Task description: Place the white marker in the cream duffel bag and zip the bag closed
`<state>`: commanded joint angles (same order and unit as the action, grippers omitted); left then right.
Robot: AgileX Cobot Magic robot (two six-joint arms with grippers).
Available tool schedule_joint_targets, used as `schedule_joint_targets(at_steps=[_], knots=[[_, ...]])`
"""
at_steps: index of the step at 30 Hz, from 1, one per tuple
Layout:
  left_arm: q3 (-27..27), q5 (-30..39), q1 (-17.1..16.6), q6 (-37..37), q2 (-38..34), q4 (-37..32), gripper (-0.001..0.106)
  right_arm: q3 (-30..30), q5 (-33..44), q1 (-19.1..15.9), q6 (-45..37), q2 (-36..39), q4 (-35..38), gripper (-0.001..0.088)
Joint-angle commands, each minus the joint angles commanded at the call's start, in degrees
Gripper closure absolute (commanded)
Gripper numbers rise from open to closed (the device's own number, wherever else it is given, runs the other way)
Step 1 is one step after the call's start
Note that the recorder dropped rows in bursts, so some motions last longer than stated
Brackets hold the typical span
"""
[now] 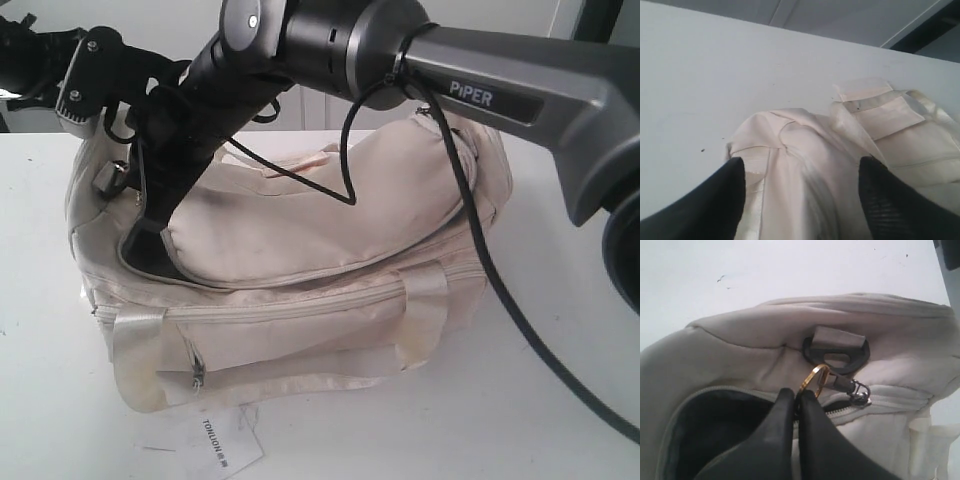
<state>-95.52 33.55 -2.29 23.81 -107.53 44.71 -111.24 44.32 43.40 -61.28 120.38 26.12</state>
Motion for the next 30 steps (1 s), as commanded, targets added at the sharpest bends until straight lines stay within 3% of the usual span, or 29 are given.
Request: schedule_joint_targets(at_steps=[5, 8, 12, 19, 30], knots=[[-0.1, 0.9, 1.5, 10.6, -1.3, 4.2, 0.029, 0.0, 1.5, 0.0, 0.0, -0.3, -0.1, 0.0868], [-1.5, 3.0, 2.1, 25.7, -2.2, 4.5, 0.030, 0.0, 2.2, -0.1, 0.0, -0.4, -0.1, 0.0868], [-5.2, 7.9, 1.4, 38.2, -2.5, 4.4, 0.032, 0.0, 2.8, -0.1, 0.0, -0.4, -0.2, 0.0868], [-13.3, 24.5, -1.0, 39.1, -2.7, -2.5, 0.032, 0.0, 3.4, -0.1, 0.0, -0.4, -0.2, 0.0868], [-14.5, 27.9, -0.2, 40.5, -6.6, -3.3, 0.036, 0.0, 3.3, -0.1, 0.0, -0.4, -0.2, 0.0868]])
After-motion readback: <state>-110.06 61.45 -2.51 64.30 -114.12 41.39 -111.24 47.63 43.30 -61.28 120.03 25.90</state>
